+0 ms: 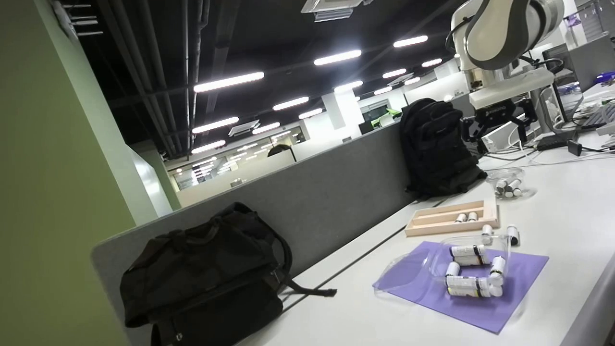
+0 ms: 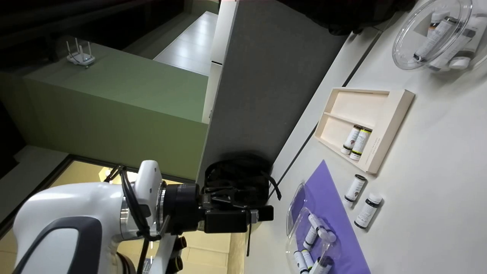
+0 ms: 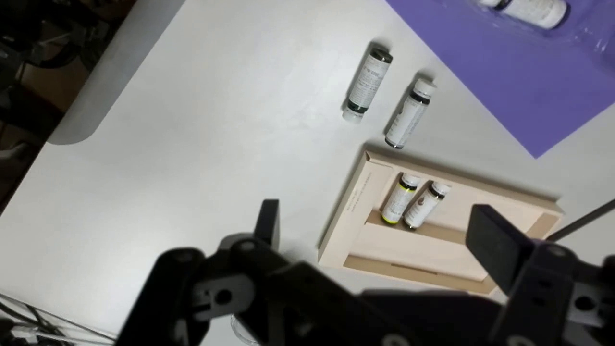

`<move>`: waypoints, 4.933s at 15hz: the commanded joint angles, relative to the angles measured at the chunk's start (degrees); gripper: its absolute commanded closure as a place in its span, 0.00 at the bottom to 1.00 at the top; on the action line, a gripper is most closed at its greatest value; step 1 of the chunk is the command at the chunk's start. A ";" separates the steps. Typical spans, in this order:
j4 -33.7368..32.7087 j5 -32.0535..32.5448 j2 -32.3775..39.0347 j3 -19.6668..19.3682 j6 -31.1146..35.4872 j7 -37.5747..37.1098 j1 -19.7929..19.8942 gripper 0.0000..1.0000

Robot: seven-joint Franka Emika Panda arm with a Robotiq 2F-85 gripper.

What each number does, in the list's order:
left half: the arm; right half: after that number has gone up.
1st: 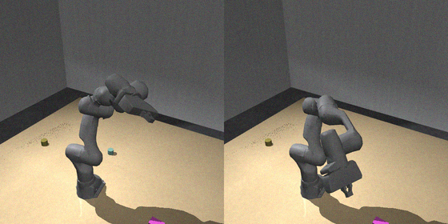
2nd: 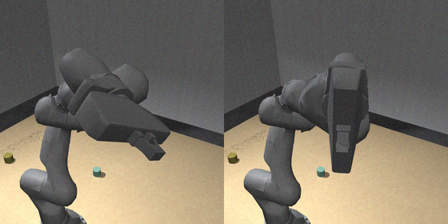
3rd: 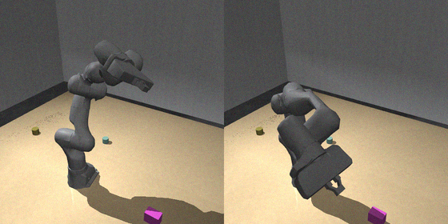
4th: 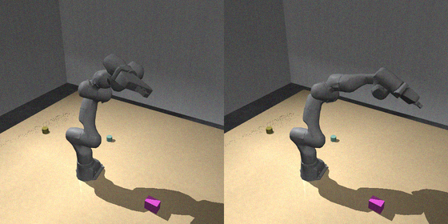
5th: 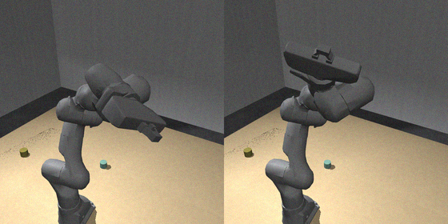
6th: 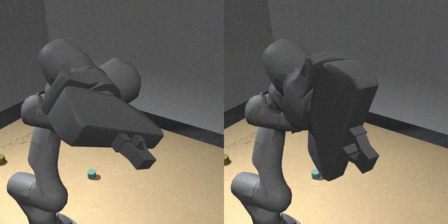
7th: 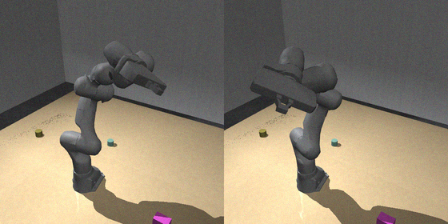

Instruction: Pick a white bottle from the counter and place it on the tray

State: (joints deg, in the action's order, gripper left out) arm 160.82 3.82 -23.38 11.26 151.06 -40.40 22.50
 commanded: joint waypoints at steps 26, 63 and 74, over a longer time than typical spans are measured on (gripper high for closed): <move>-18.94 25.75 52.71 -13.06 24.81 -40.91 -8.44 0.32; -21.72 -0.60 39.64 -19.80 11.37 36.76 -18.27 0.87; -50.35 11.24 60.43 -15.57 4.95 61.24 -16.93 0.87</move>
State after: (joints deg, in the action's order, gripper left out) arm 118.65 12.50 32.60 -6.24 160.31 14.36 3.37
